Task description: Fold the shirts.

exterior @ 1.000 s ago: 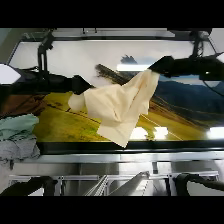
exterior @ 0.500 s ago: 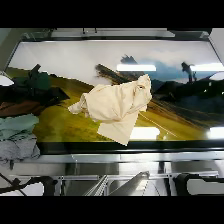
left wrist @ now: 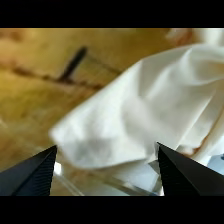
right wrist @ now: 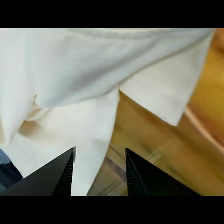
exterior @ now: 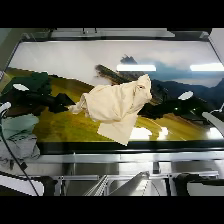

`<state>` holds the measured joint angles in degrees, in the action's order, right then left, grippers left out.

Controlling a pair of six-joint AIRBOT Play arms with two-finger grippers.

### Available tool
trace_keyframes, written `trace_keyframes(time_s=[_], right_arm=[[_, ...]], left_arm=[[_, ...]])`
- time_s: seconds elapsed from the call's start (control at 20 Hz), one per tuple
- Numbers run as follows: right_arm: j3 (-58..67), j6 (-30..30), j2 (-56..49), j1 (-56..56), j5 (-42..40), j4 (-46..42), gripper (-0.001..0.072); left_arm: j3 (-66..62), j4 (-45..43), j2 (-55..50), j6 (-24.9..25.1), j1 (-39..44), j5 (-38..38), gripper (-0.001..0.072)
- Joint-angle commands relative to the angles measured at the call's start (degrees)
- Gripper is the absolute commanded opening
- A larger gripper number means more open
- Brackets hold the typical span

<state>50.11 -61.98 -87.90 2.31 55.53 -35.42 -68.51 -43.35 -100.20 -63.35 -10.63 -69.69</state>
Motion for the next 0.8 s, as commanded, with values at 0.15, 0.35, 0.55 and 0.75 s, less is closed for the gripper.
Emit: trace_keyframes(time_s=[0.15,0.35,0.55,0.75], right_arm=[[-0.5,-0.8,-2.8,6.1,-4.5,5.4,0.0362],[-0.5,1.0,-2.8,6.5,-3.7,7.7,0.0116],[0.7,2.5,-1.2,5.7,0.1,7.6,0.0016],[7.0,2.1,10.8,-0.6,9.6,5.5,0.0015]], left_arm=[[-8.5,-0.5,-7.9,0.4,5.8,-5.0,0.0242],[-12.4,-0.4,-8.2,0.9,6.0,-10.4,0.0012],[-13.6,-0.4,-3.8,0.2,3.7,-12.1,0.001],[-13.7,0.0,11.3,-0.2,-1.3,-14.2,0.001]])
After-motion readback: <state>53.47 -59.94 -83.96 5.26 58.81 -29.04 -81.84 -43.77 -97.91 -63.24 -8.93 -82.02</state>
